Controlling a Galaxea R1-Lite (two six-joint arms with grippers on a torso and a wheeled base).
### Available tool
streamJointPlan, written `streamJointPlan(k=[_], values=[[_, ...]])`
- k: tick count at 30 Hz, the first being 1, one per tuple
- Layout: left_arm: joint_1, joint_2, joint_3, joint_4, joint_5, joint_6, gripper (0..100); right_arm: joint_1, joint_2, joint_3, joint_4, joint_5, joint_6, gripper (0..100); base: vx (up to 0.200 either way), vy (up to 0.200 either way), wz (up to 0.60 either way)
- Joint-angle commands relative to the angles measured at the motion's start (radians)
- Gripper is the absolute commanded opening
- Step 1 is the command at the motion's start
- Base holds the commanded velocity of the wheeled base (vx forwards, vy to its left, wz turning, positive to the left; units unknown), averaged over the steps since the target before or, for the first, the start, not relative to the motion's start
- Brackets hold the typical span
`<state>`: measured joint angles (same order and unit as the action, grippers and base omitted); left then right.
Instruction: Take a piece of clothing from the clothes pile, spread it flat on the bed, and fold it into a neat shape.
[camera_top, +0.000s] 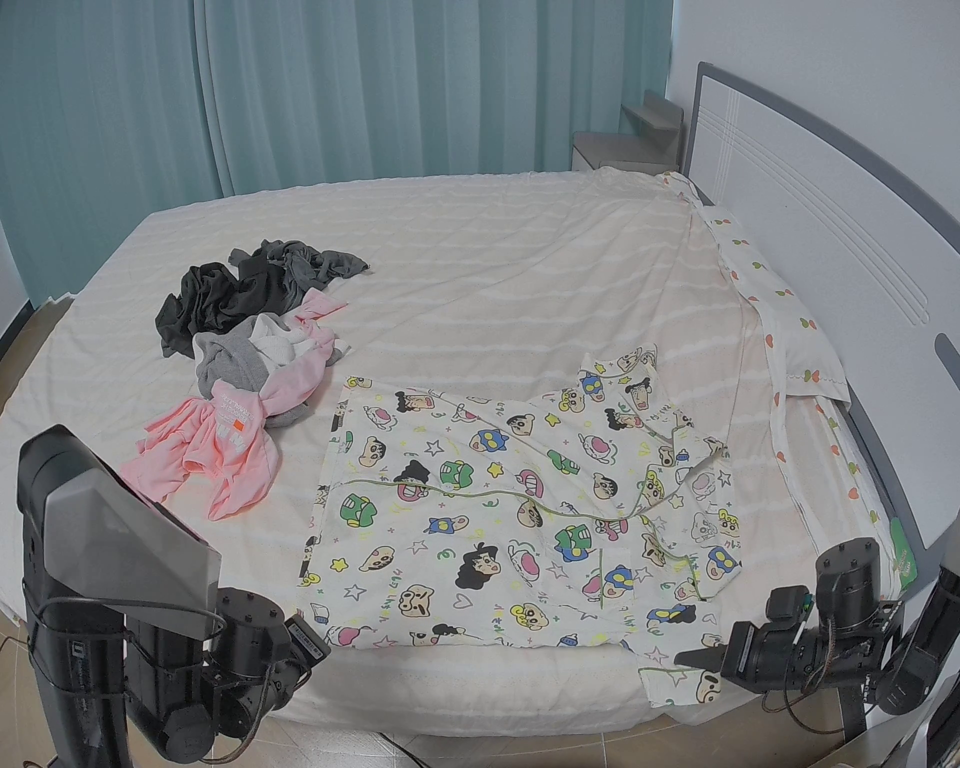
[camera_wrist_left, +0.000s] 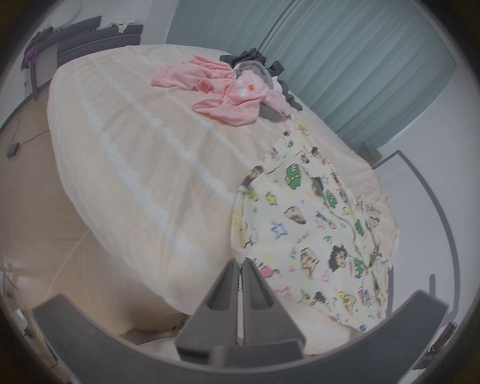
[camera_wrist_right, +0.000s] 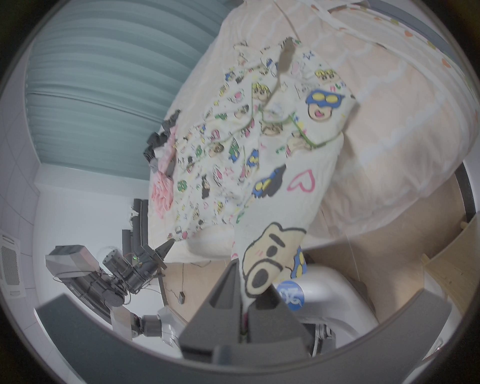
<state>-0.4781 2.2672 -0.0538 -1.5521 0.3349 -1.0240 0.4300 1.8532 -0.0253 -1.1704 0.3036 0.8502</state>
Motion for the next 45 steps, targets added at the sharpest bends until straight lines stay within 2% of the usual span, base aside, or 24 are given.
streamJointPlan(k=[1,8,13,15,20,33,45], values=[[0.015,-0.038,-0.061,-0.019,-0.004,0.015,0,-0.039,-0.038,-0.044,-0.009,0.000,0.001,0,0.000,0.000,0.00],[0.049,-0.043,-0.167,-0.013,-0.004,0.048,0,-0.105,-0.035,-0.139,-0.008,0.003,0.001,0,0.000,0.000,0.00],[0.072,-0.060,-0.293,0.107,-0.004,0.065,0,-0.131,-0.015,-0.202,-0.008,0.003,0.001,0,0.000,0.000,0.00],[0.095,-0.084,-0.396,0.245,-0.004,0.065,0,-0.151,0.011,-0.242,-0.008,0.002,0.001,0,0.000,0.000,0.00],[0.115,-0.087,-0.534,0.396,-0.004,0.064,0,-0.185,0.069,-0.303,-0.008,0.002,0.001,0,0.000,0.000,0.00],[0.136,-0.040,-0.819,0.642,-0.004,0.059,0,-0.252,0.195,-0.429,-0.011,0.000,0.001,0,0.000,0.000,0.00],[0.168,0.083,-0.997,0.735,-0.004,0.056,0,-0.280,0.290,-0.521,-0.052,-0.004,-0.002,0,0.000,0.000,0.00]])
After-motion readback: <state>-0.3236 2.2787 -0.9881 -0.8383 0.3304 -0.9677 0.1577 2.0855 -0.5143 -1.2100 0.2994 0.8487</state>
